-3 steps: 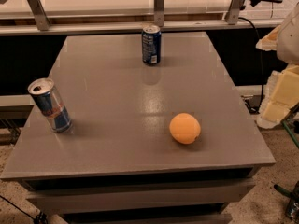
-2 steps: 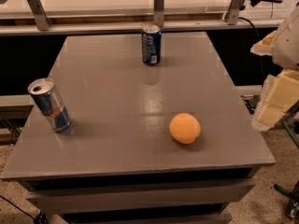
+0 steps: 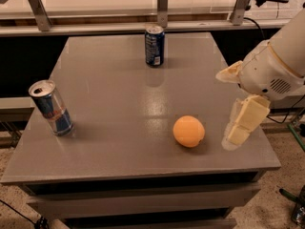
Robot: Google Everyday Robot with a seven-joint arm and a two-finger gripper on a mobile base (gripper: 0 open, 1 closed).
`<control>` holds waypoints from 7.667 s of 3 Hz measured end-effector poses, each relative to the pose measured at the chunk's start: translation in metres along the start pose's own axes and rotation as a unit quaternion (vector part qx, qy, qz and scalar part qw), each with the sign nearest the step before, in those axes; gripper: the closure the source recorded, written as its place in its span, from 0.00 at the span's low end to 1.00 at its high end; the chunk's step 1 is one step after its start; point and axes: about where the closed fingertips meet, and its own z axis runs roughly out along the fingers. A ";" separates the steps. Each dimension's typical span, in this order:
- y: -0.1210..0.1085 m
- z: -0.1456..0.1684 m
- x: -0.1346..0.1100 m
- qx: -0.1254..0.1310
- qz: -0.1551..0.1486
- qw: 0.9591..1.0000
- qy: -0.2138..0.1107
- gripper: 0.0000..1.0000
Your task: Move orange near pepsi can
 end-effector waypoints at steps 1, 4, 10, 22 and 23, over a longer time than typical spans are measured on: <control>0.009 0.029 -0.018 -0.034 -0.011 0.998 -0.046 0.00; 0.034 0.076 -0.018 -0.049 -0.032 0.996 -0.060 0.37; -0.043 0.010 -0.038 0.058 -0.037 0.996 -0.064 1.00; -0.245 0.112 -0.065 0.088 -0.006 0.981 -0.172 0.00; -0.244 0.112 -0.065 0.088 -0.006 0.981 -0.172 0.00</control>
Offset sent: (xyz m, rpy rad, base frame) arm -0.0176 0.0680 -0.0489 0.2113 0.0850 0.1475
